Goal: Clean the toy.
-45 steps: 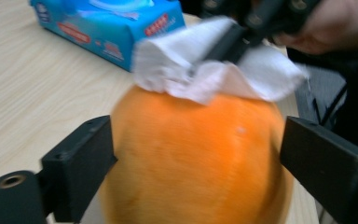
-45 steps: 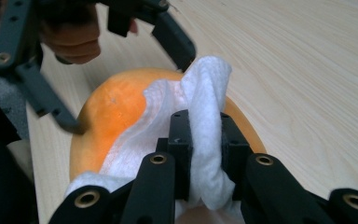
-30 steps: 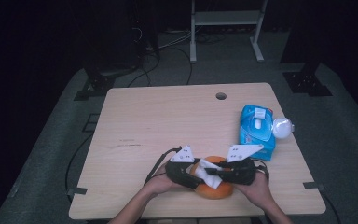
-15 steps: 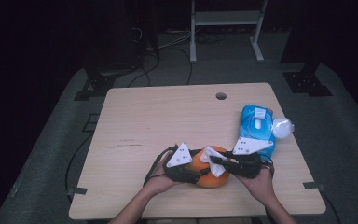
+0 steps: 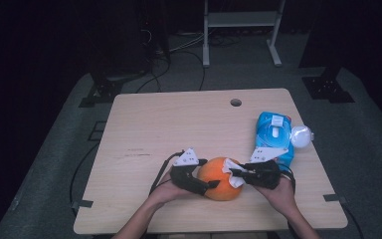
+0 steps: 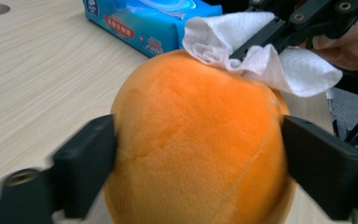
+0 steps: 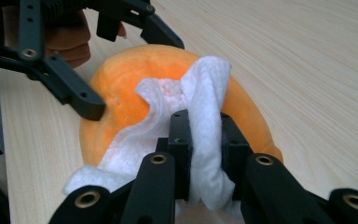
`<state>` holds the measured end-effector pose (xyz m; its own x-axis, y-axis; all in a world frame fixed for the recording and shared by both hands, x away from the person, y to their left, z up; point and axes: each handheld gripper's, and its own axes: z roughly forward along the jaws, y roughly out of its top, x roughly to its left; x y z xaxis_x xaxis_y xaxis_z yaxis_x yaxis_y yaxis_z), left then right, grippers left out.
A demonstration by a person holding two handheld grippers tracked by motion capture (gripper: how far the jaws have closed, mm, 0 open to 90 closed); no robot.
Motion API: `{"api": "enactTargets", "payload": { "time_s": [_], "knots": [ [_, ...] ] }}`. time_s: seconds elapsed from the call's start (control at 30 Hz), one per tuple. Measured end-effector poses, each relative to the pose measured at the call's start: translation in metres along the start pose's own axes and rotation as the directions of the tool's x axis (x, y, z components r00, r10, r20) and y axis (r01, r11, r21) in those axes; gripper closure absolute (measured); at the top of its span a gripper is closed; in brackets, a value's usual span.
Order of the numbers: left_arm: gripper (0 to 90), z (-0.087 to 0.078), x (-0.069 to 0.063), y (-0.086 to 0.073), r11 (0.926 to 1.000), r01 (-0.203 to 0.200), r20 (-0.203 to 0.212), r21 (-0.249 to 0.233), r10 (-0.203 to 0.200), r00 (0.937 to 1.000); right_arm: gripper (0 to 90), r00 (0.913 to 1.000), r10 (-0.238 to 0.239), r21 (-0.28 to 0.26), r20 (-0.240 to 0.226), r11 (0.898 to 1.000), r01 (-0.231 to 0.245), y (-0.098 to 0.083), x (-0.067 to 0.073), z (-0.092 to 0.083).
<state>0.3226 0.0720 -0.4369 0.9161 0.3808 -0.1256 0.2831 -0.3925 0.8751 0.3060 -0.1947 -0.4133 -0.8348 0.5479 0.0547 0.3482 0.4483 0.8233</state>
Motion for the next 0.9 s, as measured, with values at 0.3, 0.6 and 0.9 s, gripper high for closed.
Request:
{"api": "enactTargets", "payload": {
  "time_s": [0.3, 0.6, 0.9],
  "knots": [
    [24.0, 0.007, -0.027, 0.01, 0.9875, -0.154, -0.06, 0.033, 0.156, 0.986, 78.0, 0.9937, -0.102, -0.065, -0.046, 0.993, 0.099, 0.018, 0.033, 0.001],
    [12.5, 0.004, -0.017, 0.01, 0.9962, -0.087, -0.028, -0.004, 0.087, 0.9958, 78.0, 0.9985, -0.054, -0.007, 0.009, 0.999, 0.054, 0.005, 0.009, -0.009],
    [10.2, 0.004, 0.005, -0.001, 0.9939, 0.11, 0.059, 0.0, -0.11, 0.9922, 77.9, 0.9985, -0.055, 0.018, 0.0, 0.998, 0.055, -0.003, 0.0, -0.013]
  ]
}}
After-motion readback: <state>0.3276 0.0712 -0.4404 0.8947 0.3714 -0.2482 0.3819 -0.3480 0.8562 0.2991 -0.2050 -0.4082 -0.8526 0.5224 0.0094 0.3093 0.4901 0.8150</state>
